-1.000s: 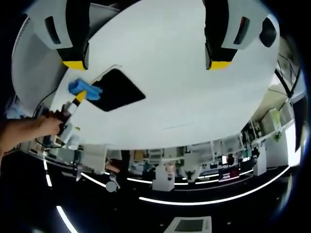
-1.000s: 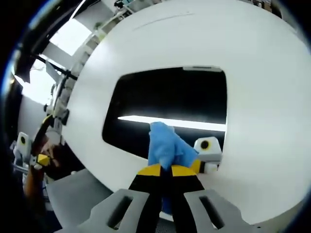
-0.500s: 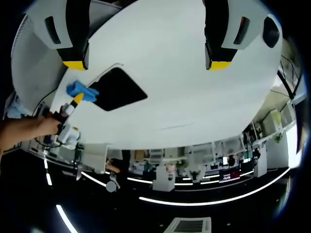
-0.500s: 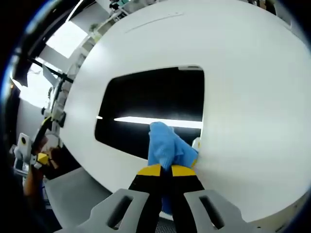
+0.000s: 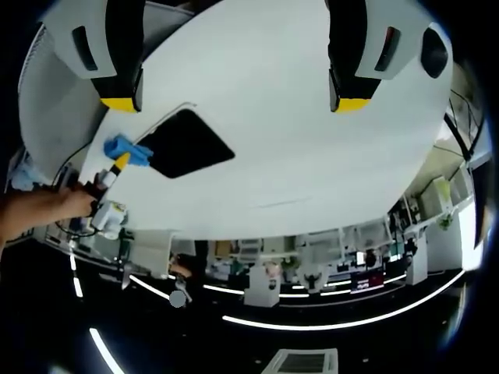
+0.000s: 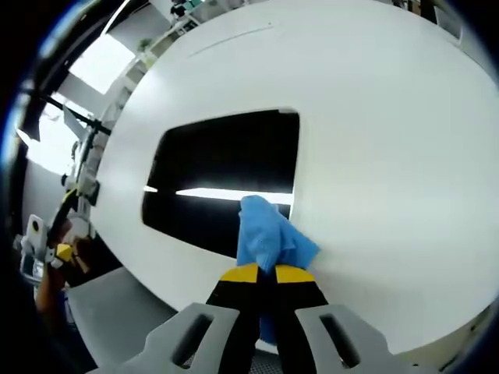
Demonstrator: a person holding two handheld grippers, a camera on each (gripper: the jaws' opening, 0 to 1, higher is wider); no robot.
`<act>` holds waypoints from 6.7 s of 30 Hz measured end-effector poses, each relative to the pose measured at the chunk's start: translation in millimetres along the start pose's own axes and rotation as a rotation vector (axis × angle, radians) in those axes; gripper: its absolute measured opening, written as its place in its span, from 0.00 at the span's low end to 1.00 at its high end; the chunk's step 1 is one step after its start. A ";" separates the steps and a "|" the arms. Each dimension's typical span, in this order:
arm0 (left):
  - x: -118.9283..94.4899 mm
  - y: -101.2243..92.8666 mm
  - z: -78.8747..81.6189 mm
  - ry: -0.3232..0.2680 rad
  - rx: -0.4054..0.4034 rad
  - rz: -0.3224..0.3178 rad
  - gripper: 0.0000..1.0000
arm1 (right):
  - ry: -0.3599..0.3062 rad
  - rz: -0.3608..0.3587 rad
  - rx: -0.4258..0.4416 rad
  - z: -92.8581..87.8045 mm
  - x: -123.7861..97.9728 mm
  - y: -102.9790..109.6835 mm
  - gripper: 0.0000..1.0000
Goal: Wipe the mirror surface with the cleaning cloth until all visible marks leave the cleaned area.
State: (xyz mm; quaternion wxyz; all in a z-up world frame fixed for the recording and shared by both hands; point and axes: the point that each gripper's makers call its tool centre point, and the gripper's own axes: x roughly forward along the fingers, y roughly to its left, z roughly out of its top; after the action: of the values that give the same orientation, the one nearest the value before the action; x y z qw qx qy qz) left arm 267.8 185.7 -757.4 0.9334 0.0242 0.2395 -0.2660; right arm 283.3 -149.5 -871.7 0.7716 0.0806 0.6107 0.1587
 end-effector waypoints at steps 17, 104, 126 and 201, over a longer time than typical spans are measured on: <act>-4.3 0.2 3.8 -0.010 0.010 0.008 1.00 | -0.001 -0.020 -0.013 8.5 3.3 1.5 0.00; -7.2 7.0 4.0 -0.001 -0.008 0.034 1.00 | -0.104 -0.044 0.008 132.8 2.5 -24.1 0.00; -4.9 4.8 1.5 -0.012 -0.022 0.023 1.00 | -0.111 -0.081 0.046 94.5 -33.4 -87.1 0.00; -42.5 69.0 24.1 -0.003 0.080 0.139 1.00 | -0.674 0.010 -0.385 -20.7 -117.2 -113.8 1.00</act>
State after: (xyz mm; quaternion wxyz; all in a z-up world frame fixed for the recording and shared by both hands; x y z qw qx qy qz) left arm 281.7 261.3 -722.2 0.9483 0.0775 0.2251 -0.2097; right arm 256.1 -297.8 -805.4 0.9293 -0.0154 0.2816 0.2387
